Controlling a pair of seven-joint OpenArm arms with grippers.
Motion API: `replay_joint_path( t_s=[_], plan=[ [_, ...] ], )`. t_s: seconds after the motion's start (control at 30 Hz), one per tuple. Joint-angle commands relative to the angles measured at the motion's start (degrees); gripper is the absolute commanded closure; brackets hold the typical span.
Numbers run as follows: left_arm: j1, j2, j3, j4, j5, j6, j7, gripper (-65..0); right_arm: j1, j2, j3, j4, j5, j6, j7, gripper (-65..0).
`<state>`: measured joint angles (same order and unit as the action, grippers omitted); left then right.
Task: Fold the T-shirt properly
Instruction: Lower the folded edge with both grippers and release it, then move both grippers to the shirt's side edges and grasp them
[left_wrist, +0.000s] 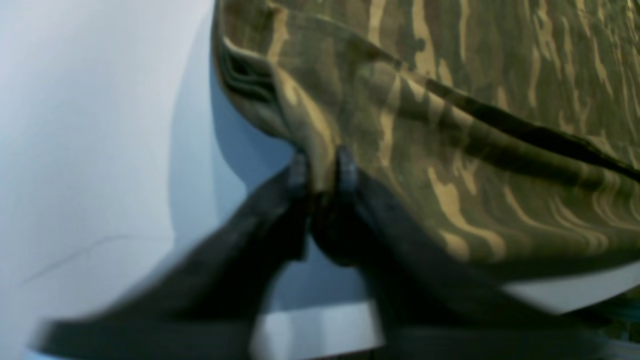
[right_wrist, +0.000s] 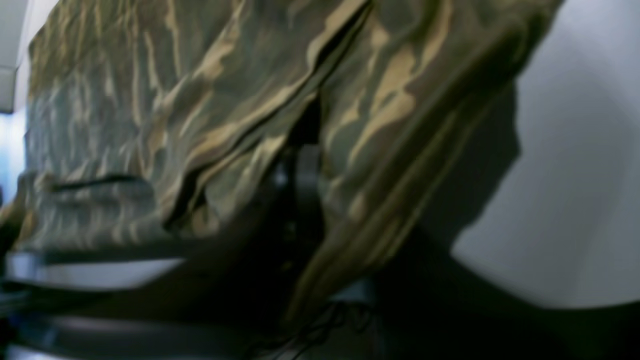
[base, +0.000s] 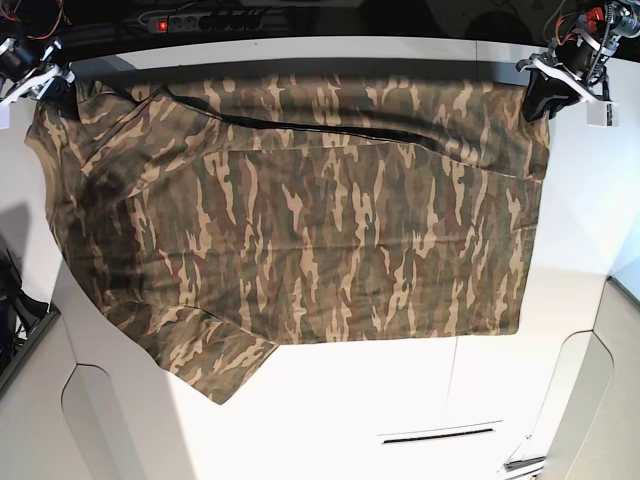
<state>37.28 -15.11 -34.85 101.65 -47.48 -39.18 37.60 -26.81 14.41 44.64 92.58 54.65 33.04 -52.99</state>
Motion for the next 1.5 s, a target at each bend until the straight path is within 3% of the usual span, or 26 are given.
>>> replay_joint_path(
  t_s=[0.0,0.07,0.1,0.23,0.53,0.87,1.03,1.2,1.27,1.47],
  plan=[
    [0.2,-0.7,-0.5,0.9,-1.1,-0.8,0.1,-24.9,0.2,0.9,0.7,1.0,0.0,0.2,2.0,-19.9],
    [0.0,-0.7,-0.6,0.9,-1.5,-0.8,1.6,-30.2,0.5,0.9,0.7,1.0,-2.0,0.2,5.3,-30.8],
    [0.0,-0.8,-1.0,0.9,-1.4,-0.8,1.7,-30.3,0.5,1.0,0.7,1.0,-2.5,0.2,7.0,-33.2],
    [0.0,-0.8,-4.9,0.9,-2.1,-0.8,1.7,-30.3,1.3,3.1,0.8,1.0,-4.5,0.2,10.7,-33.4],
    [-0.3,-0.8,-16.5,0.9,-10.0,-0.8,4.9,-30.3,10.5,8.0,1.9,0.9,-11.6,-0.7,12.1,-33.4],
    [-8.3,-1.0,-17.3,0.9,-10.4,-0.8,5.1,-30.3,22.6,8.7,1.2,0.6,-15.4,-0.9,13.4,-33.4],
    [-14.1,-2.0,-16.5,0.9,-10.2,-0.8,5.1,-30.3,27.4,8.8,-2.2,0.5,-20.0,-0.9,13.5,-33.4],
    [-19.7,-3.3,-12.3,0.6,-5.0,-0.8,5.0,-30.4,30.3,8.7,-8.9,-2.2,-26.6,-1.8,18.7,-33.4],
    [-21.7,-3.4,-9.6,0.0,-1.5,-0.8,4.0,-33.6,32.3,8.7,-11.4,-5.8,-28.5,-1.8,20.6,-33.4],
    [-26.8,-5.4,-0.1,-4.2,8.7,3.6,-0.8,-36.1,40.2,8.7,-15.1,-21.3,-28.8,-2.0,24.7,-33.5]
  ],
)
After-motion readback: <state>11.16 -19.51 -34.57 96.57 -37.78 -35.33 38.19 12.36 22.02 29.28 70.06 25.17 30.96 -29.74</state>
